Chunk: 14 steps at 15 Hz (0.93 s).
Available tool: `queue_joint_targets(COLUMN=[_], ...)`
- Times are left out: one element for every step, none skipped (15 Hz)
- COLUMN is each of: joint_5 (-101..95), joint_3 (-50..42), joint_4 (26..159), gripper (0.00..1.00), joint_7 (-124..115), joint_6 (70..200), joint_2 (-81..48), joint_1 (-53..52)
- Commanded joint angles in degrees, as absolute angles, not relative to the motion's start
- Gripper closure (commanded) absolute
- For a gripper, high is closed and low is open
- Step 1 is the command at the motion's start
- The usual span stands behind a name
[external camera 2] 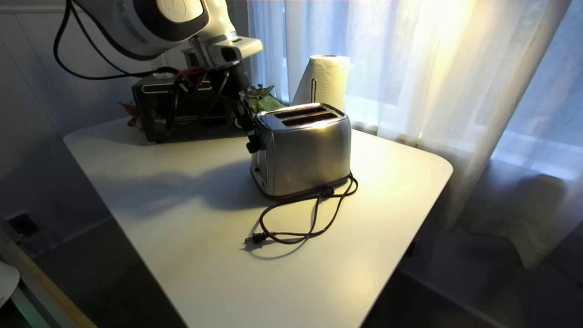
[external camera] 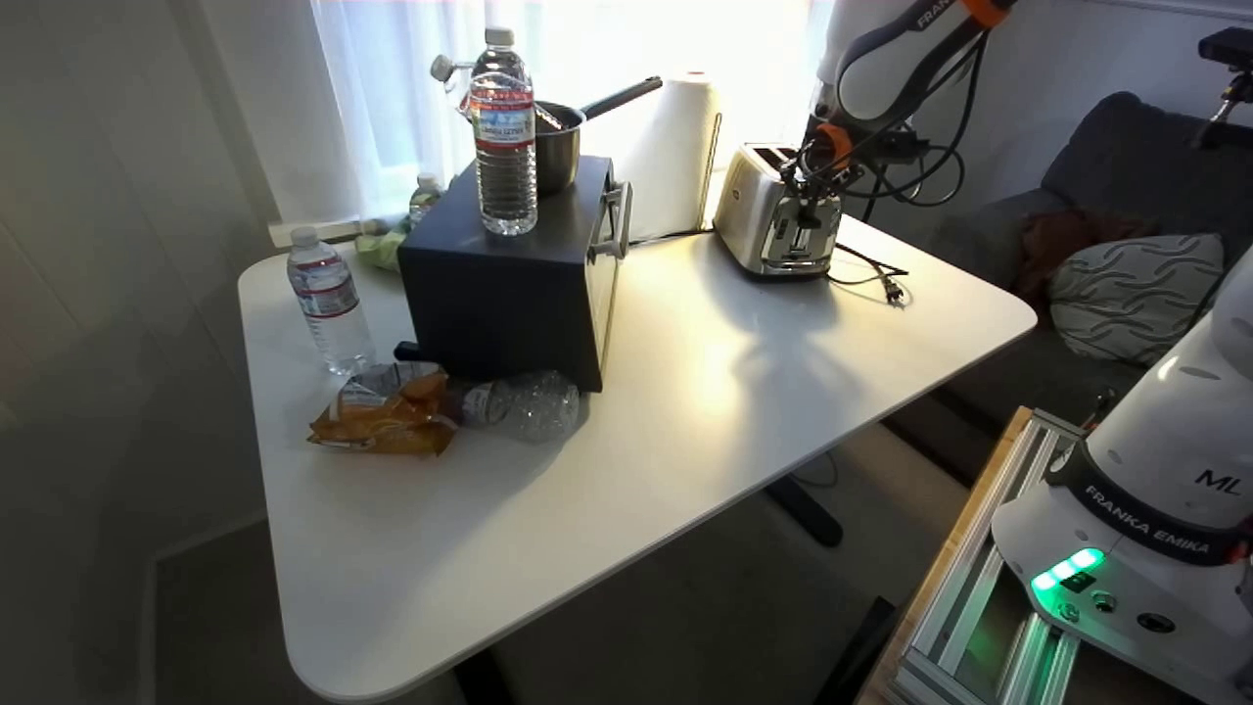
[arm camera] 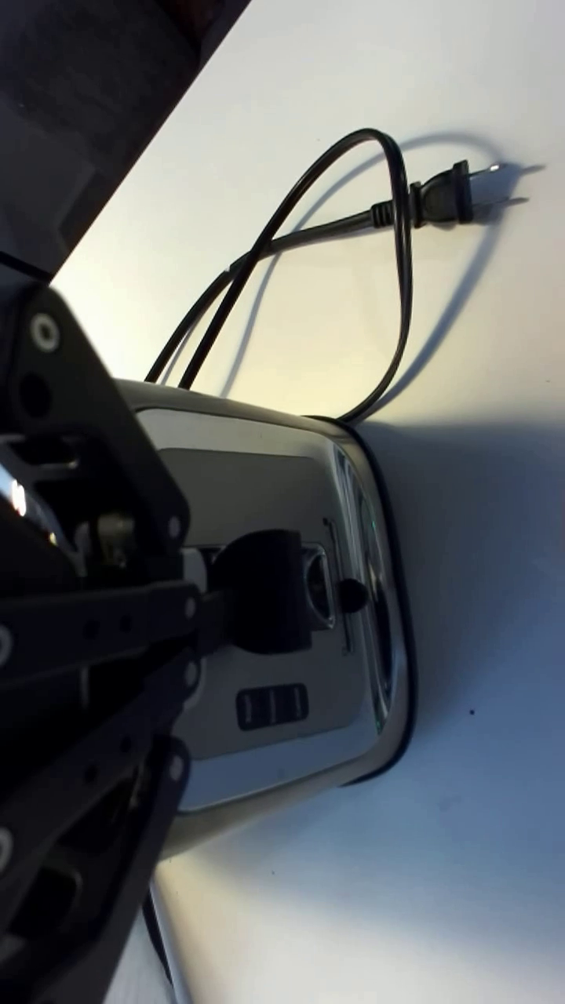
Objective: Push the lever on the toaster downwards
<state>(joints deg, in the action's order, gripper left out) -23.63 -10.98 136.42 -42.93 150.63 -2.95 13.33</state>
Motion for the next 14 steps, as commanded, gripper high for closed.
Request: queue_joint_targets(joint_5=[-25.08, -24.97, -25.51, -26.25, -26.53, -27.18, -27.34, -27.78, -28.63, -29.06, -29.35, -29.38, -30.1, -30.23], joint_3=[-12.03, -12.09, -12.27, -12.58, -12.87, -13.2, -13.5, -13.9, -14.46, -14.9, -15.29, -15.66, -16.15, -16.44], joint_4=[137.36, 137.64, 137.73, 137.76, 137.94, 137.98, 138.14, 138.22, 138.23, 138.32, 138.51, 138.64, 138.78, 138.7], gripper=[1.0, 1.0, 1.0, 1.0, 1.0, 1.0, 1.0, 1.0, 1.0, 1.0, 1.0, 1.0, 1.0, 1.0], joint_7=[-44.44, -44.45, -45.03, -46.0, -46.52, -47.22, -47.5, -48.16, -49.32, -50.03, -50.55, -50.82, -51.61, -51.75], joint_6=[152.18, 152.48, 152.46, 152.62, 153.05, 153.39, 153.95, 154.64, 155.8, 156.59, 157.54, 158.61, 159.4, 159.56], joint_2=[-4.03, -4.21, -4.49, -4.88, -5.3, -5.72, -6.3, -6.78, -7.53, -8.14, -8.78, -9.36, -9.78, -10.2], joint_1=[11.88, 11.73, 11.55, 11.33, 11.15, 11.01, 10.92, 10.74, 10.49, 10.25, 9.99, 9.68, 9.29, 8.98])
